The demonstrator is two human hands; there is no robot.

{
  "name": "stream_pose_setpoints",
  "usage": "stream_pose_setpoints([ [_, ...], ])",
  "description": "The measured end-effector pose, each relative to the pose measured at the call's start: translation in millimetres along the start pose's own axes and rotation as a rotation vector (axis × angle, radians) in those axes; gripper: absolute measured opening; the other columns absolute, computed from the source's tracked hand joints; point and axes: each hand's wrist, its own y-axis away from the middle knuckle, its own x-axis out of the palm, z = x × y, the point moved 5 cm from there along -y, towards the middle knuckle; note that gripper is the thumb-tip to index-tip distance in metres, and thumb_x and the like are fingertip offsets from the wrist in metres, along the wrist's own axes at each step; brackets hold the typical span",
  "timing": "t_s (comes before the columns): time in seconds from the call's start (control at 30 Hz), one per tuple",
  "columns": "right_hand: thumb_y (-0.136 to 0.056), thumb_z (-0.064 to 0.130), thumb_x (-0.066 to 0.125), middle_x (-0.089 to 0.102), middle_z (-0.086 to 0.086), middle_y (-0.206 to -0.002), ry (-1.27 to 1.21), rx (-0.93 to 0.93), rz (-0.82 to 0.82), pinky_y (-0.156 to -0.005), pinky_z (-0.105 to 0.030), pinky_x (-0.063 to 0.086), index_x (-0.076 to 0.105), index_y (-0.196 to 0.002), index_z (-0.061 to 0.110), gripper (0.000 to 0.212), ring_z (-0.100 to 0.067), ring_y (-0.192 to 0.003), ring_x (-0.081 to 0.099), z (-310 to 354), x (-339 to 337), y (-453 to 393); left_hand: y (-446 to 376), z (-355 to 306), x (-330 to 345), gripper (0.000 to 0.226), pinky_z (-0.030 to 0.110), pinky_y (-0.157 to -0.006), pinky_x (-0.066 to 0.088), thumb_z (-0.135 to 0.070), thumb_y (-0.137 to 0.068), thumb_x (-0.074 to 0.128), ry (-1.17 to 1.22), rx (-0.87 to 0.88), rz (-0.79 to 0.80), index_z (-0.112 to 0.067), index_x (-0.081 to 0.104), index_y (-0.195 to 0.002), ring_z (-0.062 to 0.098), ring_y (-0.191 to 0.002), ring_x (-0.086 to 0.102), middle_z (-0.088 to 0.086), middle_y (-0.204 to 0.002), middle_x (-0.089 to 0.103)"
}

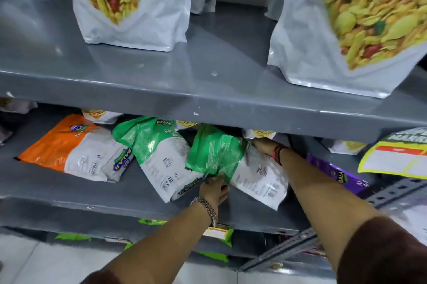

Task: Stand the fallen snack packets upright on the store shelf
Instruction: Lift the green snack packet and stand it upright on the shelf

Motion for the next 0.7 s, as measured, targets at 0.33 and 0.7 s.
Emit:
stream_pose_setpoints([
  [0.33, -0.088, -0.003, 0.046, 0.058, -0.002, -0.054, -0.339, 0.097, -0.124, -0.041, -0.018, 0.041, 0.055, -0.065, 0.010, 0.028, -0.013, -0.052, 0.051, -41.3, -16.8, 70.0, 37.0, -27.2, -10.2, 0.015, 0.029, -0.067, 0.047, -0.020, -0.094, 0.047, 0.002, 0.337, 0.142, -0.017, 0.045, -0.080, 0.009, -0.061, 0.056, 0.001, -0.071, 0.056],
  [0.7, -0.087, -0.004, 0.050, 0.059, -0.010, -0.080, -0.426, -0.093, -0.394, -0.082, -0.035, 0.047, 0.062, -0.081, -0.003, 0.014, -0.022, -0.087, 0.050, -56.8, -29.3, 100.2, 44.2, -84.4, 9.8, 0.018, 0.023, -0.065, 0.039, -0.014, -0.092, 0.051, -0.332, 0.531, 0.174, -0.022, 0.058, -0.077, 0.013, -0.070, 0.045, -0.001, -0.071, 0.050],
])
